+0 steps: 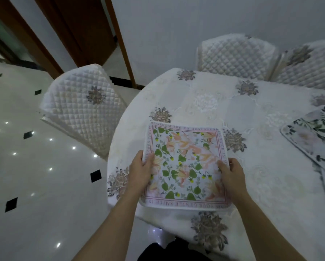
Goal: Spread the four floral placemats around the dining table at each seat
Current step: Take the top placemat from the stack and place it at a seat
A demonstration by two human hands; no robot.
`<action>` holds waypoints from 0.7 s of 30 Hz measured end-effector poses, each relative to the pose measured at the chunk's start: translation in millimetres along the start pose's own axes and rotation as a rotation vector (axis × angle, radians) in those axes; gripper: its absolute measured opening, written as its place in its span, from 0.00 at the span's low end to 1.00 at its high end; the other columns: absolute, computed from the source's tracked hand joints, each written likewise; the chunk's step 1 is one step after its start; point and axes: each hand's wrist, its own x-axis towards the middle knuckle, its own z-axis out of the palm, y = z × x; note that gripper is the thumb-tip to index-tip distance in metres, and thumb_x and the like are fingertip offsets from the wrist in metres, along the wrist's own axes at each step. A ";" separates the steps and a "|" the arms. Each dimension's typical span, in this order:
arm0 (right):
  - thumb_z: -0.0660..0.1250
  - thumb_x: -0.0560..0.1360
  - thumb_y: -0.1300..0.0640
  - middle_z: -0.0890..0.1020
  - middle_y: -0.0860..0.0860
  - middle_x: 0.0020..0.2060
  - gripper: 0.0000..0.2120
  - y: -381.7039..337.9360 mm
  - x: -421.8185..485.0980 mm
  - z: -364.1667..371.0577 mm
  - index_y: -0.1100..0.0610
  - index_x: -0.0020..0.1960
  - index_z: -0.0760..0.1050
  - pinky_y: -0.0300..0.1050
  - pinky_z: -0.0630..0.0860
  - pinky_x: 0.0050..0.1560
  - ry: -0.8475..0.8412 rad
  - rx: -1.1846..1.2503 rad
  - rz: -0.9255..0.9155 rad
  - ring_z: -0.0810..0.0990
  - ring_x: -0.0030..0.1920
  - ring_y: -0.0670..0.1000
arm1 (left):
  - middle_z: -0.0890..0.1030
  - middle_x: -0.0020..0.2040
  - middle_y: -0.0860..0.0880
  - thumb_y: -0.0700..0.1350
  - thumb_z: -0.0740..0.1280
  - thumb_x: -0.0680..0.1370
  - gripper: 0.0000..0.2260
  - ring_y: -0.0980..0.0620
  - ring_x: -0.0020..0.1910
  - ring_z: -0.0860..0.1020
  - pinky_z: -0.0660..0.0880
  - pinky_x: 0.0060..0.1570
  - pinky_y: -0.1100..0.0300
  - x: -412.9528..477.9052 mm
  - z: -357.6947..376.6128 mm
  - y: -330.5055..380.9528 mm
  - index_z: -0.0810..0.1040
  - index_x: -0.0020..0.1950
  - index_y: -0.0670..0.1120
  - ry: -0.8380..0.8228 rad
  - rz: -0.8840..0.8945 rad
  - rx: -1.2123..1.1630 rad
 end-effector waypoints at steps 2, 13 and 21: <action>0.65 0.80 0.54 0.82 0.51 0.42 0.06 6.7 3.9 -5.8 0.48 0.45 0.73 0.47 0.75 0.34 0.045 0.007 0.027 0.82 0.40 0.51 | 0.85 0.44 0.54 0.53 0.64 0.82 0.07 0.62 0.39 0.84 0.78 0.33 0.66 14.2 12.8 0.5 0.77 0.50 0.52 -0.046 0.003 0.041; 0.64 0.81 0.52 0.81 0.49 0.40 0.06 44.2 -12.5 -18.8 0.46 0.44 0.72 0.48 0.76 0.37 0.283 -0.010 0.150 0.81 0.39 0.51 | 0.84 0.41 0.49 0.54 0.64 0.82 0.10 0.49 0.37 0.83 0.81 0.33 0.53 47.9 60.5 -6.7 0.77 0.50 0.49 -0.274 0.056 0.153; 0.63 0.81 0.53 0.81 0.47 0.40 0.05 58.7 -17.5 -6.6 0.54 0.50 0.74 0.41 0.71 0.33 0.279 -0.060 0.230 0.80 0.39 0.47 | 0.84 0.47 0.55 0.52 0.64 0.83 0.09 0.62 0.43 0.82 0.76 0.36 0.71 56.4 65.5 -25.7 0.78 0.56 0.49 -0.363 0.033 0.187</action>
